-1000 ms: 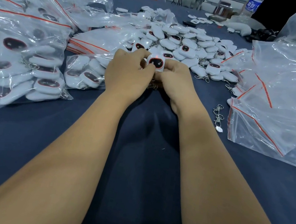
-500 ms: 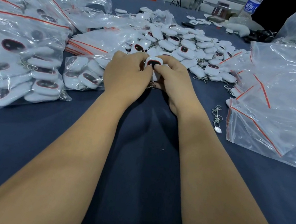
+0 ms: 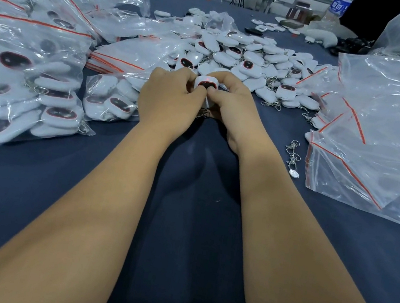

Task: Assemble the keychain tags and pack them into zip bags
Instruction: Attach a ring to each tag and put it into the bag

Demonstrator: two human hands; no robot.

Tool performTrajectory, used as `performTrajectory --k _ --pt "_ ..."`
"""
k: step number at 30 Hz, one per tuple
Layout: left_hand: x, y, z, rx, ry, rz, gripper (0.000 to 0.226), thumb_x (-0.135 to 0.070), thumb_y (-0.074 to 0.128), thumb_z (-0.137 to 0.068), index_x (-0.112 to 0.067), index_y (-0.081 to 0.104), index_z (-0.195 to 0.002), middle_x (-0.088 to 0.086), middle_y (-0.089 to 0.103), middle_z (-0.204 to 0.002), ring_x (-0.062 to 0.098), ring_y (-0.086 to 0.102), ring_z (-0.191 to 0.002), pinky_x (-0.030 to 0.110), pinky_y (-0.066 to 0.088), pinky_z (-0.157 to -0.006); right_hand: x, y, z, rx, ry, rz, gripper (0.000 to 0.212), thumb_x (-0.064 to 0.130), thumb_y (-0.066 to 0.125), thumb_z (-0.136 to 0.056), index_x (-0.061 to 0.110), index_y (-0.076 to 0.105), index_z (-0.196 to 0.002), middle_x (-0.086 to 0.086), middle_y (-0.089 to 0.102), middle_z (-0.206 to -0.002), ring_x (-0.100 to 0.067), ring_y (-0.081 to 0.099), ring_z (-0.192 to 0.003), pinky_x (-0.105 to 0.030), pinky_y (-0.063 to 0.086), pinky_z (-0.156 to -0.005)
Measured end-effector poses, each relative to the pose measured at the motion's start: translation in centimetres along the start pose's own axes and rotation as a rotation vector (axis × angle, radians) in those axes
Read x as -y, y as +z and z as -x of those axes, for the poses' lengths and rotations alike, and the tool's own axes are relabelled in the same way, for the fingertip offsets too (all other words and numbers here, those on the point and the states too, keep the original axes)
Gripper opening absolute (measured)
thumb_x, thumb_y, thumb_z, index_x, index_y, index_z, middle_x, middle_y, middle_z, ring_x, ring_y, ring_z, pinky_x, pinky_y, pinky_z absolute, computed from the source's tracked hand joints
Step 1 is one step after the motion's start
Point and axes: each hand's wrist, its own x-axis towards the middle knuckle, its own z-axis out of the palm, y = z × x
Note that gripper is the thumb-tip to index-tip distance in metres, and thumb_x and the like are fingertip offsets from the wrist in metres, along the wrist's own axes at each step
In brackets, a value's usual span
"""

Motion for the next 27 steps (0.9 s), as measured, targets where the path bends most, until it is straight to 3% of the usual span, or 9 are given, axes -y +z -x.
performTrajectory --k 6,12,15,20,23,27 --pt "-0.02 0.02 -0.02 -0.001 0.009 0.010 0.027 -0.044 0.048 -0.090 -0.031 0.065 -0.106 -0.001 0.046 -0.098 0.017 0.046 -0.094 0.030 0.032 -0.074 -0.12 0.06 -0.18 0.002 0.000 -0.016 0.023 -0.003 0.047 -0.095 0.016 0.060 -0.096 -0.013 0.064 -0.102 -0.021 0.060 -0.086 -0.031 0.052 -0.077" --pt "-0.09 0.02 0.06 -0.009 0.040 -0.015 0.026 -0.042 0.047 -0.094 -0.026 0.065 -0.105 -0.014 0.033 -0.077 0.024 0.051 -0.104 0.032 0.034 -0.074 -0.09 0.01 -0.18 -0.003 -0.001 -0.009 0.025 -0.002 0.048 -0.094 0.018 0.063 -0.094 -0.009 0.066 -0.097 -0.016 0.061 -0.079 -0.025 0.053 -0.068" --pt "-0.09 0.01 0.06 -0.017 0.045 -0.019 0.025 -0.042 0.048 -0.094 -0.025 0.065 -0.102 -0.006 0.040 -0.081 0.025 0.052 -0.102 0.033 0.035 -0.074 -0.03 0.01 -0.13 -0.003 -0.001 0.007 0.027 -0.001 0.048 -0.094 0.020 0.064 -0.091 -0.007 0.066 -0.094 -0.015 0.060 -0.076 -0.028 0.051 -0.070" --pt "-0.16 0.03 0.17 -0.036 0.064 0.023 0.025 -0.038 0.050 -0.094 -0.019 0.064 -0.101 -0.012 0.036 -0.077 0.025 0.050 -0.108 0.033 0.037 -0.075 0.03 -0.04 0.00 0.006 0.000 0.015 0.025 -0.001 0.048 -0.094 0.016 0.065 -0.100 -0.008 0.066 -0.094 -0.014 0.060 -0.076 -0.023 0.051 -0.065" --pt "-0.08 0.05 0.04 -0.038 0.067 0.008 0.024 -0.038 0.050 -0.093 -0.019 0.063 -0.100 0.000 0.047 -0.085 0.025 0.048 -0.108 0.032 0.035 -0.074 0.08 0.08 -0.02 0.005 -0.002 0.014 0.026 -0.002 0.047 -0.093 0.014 0.066 -0.103 -0.009 0.066 -0.093 -0.015 0.060 -0.076 -0.024 0.051 -0.066" --pt "-0.08 0.16 0.06 -0.060 0.058 0.030 0.024 -0.042 0.050 -0.093 -0.023 0.064 -0.099 0.005 0.056 -0.096 0.021 0.047 -0.103 0.030 0.031 -0.072 0.19 0.11 -0.13 -0.021 0.014 0.029 0.023 0.002 0.048 -0.094 0.015 0.066 -0.100 -0.008 0.064 -0.090 -0.014 0.057 -0.070 -0.022 0.044 -0.053"
